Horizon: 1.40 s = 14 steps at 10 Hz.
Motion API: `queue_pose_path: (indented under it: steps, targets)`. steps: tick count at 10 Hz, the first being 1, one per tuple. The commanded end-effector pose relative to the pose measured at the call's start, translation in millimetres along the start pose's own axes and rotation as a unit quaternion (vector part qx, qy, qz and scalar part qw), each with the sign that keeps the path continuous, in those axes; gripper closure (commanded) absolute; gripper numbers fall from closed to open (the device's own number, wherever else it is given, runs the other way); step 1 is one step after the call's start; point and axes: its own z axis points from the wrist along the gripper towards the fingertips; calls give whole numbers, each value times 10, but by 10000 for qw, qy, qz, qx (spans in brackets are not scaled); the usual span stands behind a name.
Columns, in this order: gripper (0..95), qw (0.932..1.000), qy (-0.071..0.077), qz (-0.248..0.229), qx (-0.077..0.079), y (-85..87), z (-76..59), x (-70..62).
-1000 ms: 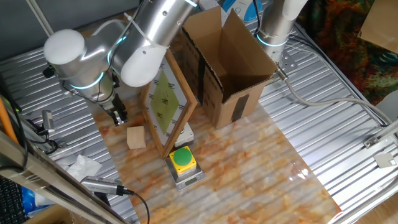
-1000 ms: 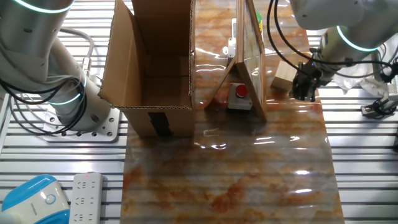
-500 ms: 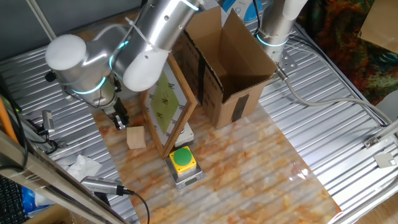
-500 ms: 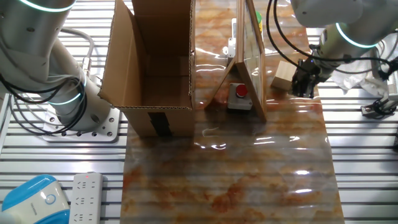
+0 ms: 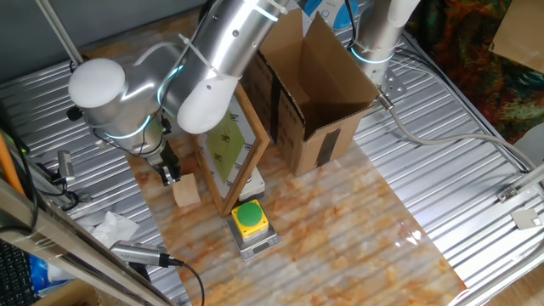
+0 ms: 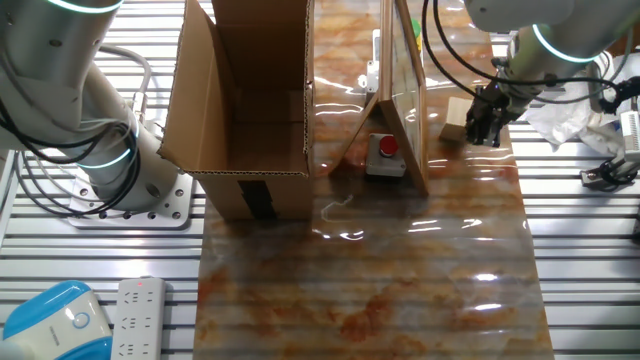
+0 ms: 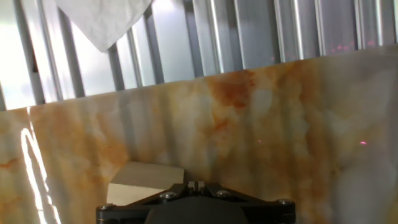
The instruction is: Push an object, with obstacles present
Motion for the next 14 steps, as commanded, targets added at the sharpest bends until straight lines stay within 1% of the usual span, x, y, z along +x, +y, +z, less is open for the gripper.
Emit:
queue_pose_path:
  steps: [1,4,6,8,10,14]
  targets:
    - [950,10000,-17,30,14,45,-5,19]
    - [950,10000,-60,67,-10,111,-10,40]
    - [950,9998,-127,120,-28,193,9,60]
    - [950,9997,-147,176,-49,265,-2,54]
    - [950,9995,-180,241,-59,370,-24,39]
    - [950,9991,-248,347,-87,573,-33,58]
